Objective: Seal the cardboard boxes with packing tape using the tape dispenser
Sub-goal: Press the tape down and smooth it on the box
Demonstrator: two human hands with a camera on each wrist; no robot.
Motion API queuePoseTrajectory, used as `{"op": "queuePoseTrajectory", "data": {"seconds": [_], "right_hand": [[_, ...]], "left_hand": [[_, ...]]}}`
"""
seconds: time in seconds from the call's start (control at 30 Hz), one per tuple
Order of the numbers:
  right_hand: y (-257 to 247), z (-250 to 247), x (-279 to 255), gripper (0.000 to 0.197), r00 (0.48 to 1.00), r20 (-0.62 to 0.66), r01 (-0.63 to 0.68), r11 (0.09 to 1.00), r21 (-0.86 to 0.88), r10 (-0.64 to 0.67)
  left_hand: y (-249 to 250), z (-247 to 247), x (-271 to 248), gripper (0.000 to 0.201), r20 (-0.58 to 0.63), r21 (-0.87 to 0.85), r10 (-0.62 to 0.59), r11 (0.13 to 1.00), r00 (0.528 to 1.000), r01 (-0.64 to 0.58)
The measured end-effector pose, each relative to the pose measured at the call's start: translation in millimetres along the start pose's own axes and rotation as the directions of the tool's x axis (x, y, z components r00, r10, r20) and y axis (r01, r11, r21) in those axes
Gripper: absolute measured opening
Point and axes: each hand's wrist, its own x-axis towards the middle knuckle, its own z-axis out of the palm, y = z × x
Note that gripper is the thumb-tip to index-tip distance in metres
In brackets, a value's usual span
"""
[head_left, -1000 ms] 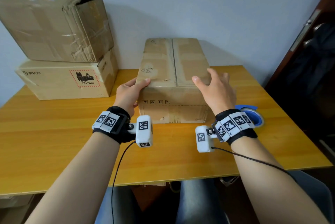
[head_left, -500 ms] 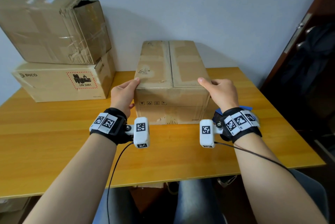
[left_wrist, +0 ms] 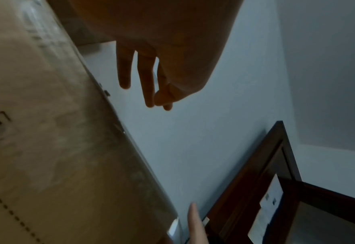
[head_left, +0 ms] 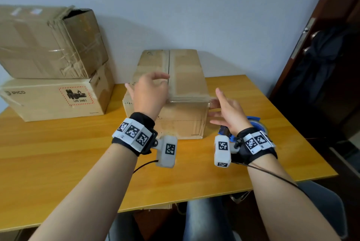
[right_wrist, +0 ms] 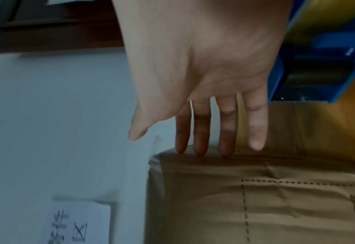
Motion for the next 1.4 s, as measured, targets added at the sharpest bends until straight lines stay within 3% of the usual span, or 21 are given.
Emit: {"op": "queuePoseTrajectory", "data": {"seconds": [0.13,0.27,0.4,0.53,0.77,0.83,0.97,1.1,1.4], "right_hand": [[5.5,-10.9,5.6,0.047,0.986,0.157,-0.096,0.972,0.214,0.063],[9.1,-18.1,11.0,0.018,0.969,0.246,-0.107,0.935,0.337,0.022],[10.8,-19.3,14.2,0.008,0.964,0.265,-0.101,0.926,0.363,0.001],[12.2,-16.2,15.6,0.019,0.962,0.271,-0.111,0.940,0.323,0.021],[7.1,-16.7,16.4,0.049,0.982,0.178,-0.087,0.982,0.167,0.056],[3.3,-19.3,17.0,0.045,0.986,0.159,-0.070,0.988,0.137,0.048],[-9.3,-21.5,15.0,0.019,0.988,0.150,0.018,0.995,0.094,-0.032],[-18.3,-17.2,7.7,0.021,0.988,0.141,0.050,0.997,0.052,-0.057],[-40.3,-10.3,-10.2,0.015,0.987,0.064,0.160,0.929,-0.334,-0.147]], "left_hand": [[7.6,18.1,-11.4,0.030,0.195,-0.020,0.138,0.990,0.971,-0.137],[10.5,32.9,-13.8,0.031,0.259,0.029,0.177,0.981,0.949,-0.191],[9.1,38.7,-12.7,0.030,0.305,0.120,0.218,0.957,0.927,-0.264],[3.4,39.7,-12.8,0.026,0.295,0.194,0.281,0.918,0.913,-0.345],[6.0,43.6,-11.4,0.020,0.275,0.219,0.273,0.916,0.922,-0.337],[6.9,43.6,-10.2,0.020,0.288,0.226,0.263,0.916,0.921,-0.332],[7.2,42.9,-5.6,0.021,0.315,0.254,0.240,0.911,0.918,-0.326],[8.1,42.3,-3.8,0.020,0.316,0.276,0.227,0.907,0.921,-0.318],[14.7,37.9,-0.3,0.019,0.364,0.314,0.192,0.896,0.912,-0.314]]}}
